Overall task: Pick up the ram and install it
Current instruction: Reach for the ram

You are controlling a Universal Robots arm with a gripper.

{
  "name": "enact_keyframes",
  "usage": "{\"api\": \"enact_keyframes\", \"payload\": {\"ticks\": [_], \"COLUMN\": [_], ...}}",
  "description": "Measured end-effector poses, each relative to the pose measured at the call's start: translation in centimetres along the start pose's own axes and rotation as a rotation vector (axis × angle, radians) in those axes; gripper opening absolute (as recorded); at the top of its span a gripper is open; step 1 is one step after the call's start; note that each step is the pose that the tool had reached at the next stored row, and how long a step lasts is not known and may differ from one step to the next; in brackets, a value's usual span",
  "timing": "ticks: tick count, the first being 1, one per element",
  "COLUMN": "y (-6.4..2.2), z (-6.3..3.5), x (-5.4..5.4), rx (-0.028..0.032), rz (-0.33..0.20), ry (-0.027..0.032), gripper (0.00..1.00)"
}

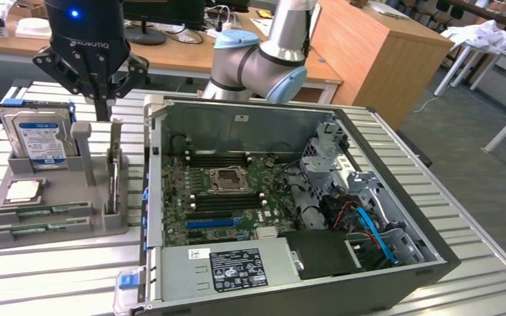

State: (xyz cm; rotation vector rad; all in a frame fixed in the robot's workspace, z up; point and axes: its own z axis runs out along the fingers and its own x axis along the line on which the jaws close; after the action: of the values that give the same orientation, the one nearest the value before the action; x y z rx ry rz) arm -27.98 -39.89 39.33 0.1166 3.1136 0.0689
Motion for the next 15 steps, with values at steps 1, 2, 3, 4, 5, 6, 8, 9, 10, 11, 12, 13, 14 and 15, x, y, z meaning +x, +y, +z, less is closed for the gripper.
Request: {"api": "enact_keyframes", "payload": {"ticks": [1,2,3,4,5,6,8,9,10,11,12,13,14,15], "y": [0.00,-0.01,-0.01,-0.02,-0.02,-0.03,-0.04,-0.05,-0.05,-0.06,-0.06,-0.07,-0.07,-0.08], "z": [0.00,0.00,-0.01,-0.01,-0.01,-0.01,-0.02,-0.02,-0.02,-0.02,-0.02,-0.02,-0.03,-0.03], "x": [0.07,0.14,0.20,0.27,0.34,0.41,0.56,0.63,0.69,0.76,0.83,0.90,0.97,1.04], "rx": [0.0000,0.0000,0.0001,0.0000,0.0000,0.0000,0.0001,0.0000,0.0000,0.0000,0.0000,0.0000,0.0000,0.0000], "rz": [0.000,0.000,0.000,0.000,0.000,0.000,0.000,0.000,0.000,0.000,0.000,0.000,0.000,0.000], "ry": [0.0000,0.0000,0.0000,0.0000,0.0000,0.0000,0.0000,0.0000,0.0000,0.0000,0.0001,0.0000,0.0000,0.0000], "gripper": [0.10,0.10,0.10,0.10,0.10,0.10,0.10,0.10,0.10,0.10,0.10,0.10,0.10,0.10]}}
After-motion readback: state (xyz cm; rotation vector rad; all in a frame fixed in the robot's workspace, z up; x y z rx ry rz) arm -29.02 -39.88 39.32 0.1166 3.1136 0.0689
